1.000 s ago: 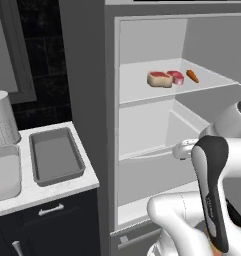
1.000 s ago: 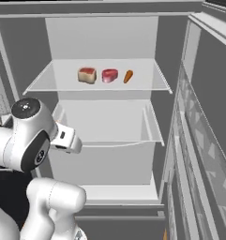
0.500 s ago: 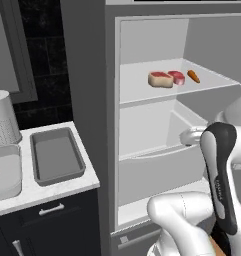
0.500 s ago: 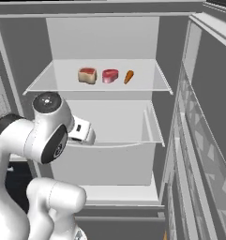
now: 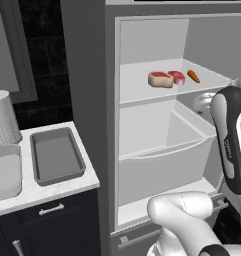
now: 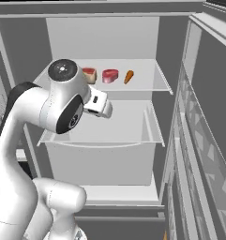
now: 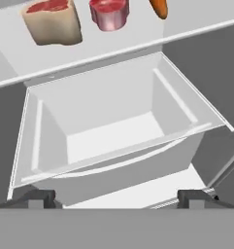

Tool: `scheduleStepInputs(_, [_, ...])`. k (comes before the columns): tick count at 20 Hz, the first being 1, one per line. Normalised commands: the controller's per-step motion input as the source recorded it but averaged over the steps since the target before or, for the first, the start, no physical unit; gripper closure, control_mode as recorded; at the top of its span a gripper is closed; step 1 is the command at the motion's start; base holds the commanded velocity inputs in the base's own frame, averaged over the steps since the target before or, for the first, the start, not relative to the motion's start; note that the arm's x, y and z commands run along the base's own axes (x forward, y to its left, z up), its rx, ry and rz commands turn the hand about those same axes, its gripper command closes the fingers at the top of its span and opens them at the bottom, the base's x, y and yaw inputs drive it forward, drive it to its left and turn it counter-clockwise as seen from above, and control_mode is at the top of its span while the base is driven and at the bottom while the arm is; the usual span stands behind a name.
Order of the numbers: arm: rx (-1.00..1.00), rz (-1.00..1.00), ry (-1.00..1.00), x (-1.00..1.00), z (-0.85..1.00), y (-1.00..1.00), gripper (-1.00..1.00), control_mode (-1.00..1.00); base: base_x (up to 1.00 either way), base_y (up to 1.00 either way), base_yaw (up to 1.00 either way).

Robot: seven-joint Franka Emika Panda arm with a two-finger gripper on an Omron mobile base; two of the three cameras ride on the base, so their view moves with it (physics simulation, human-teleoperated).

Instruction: Place one carrot and one steak in each tupperware on the nearby counter, to pack two identical lunches.

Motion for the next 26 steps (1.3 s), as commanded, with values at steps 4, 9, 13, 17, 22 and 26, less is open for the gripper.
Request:
scheduleStepInputs(4, [0.00, -0.15, -0.14, 0.32, 0.35, -0.23, -1.00, -1.00, 0.00, 0.00, 0.00])
scheduleStepInputs(9, [0.00, -0.09, -0.10, 0.50, 0.19, -0.22, -1.00, -1.00, 0.00, 0.00, 0.00])
scheduleStepInputs(13, [0.00, -0.04, -0.18, 0.55, 0.02, -0.31, -1.00, -1.00, 0.00, 0.00, 0.00])
scheduleStepInputs(17, [0.00, 0.00, -0.04, 0.50, 0.12, -0.31, -1.00, -1.00, 0.00, 0.00, 0.00])
scheduleStepInputs(22, [-0.02, 0.00, 0.00, 0.46, 0.06, -0.22, -1.00, -1.00, 0.00, 0.00, 0.00])
scheduleStepInputs(26, [-0.06, 0.00, 0.08, 0.51, 0.00, -0.04, -1.00, -1.00, 0.00, 0.00, 0.00])
